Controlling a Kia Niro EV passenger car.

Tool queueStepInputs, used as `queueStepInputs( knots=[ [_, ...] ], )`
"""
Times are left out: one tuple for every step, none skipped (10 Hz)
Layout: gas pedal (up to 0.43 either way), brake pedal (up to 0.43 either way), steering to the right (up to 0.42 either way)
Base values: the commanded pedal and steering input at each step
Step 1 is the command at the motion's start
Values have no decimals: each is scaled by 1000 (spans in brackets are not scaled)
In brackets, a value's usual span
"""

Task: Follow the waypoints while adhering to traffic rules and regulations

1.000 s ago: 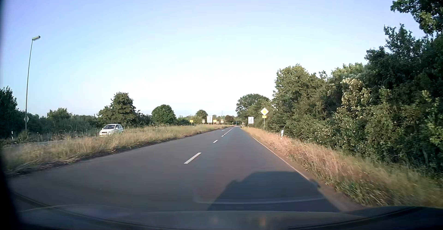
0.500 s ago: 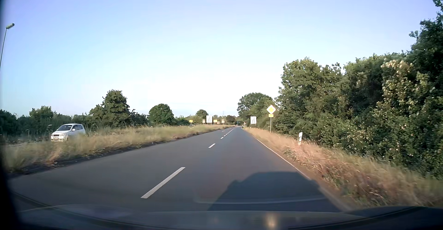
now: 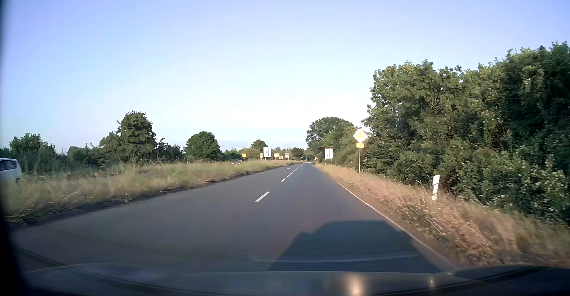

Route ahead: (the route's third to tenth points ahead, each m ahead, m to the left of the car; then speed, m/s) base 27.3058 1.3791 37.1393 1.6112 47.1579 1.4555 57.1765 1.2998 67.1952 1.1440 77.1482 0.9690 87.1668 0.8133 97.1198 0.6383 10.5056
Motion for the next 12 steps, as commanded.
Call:
queueStepInputs(
  knots=[
    [240, 12, -1],
    [240, 12, -1],
    [240, 12, -1],
    [240, 12, -1],
    [240, 12, -1],
    [240, 12, -1],
    [240, 12, 0],
    [240, 12, -1],
    [240, 12, 0],
    [240, 12, 5],
    [240, 12, 10],
    [240, 12, 11]
  ],
)
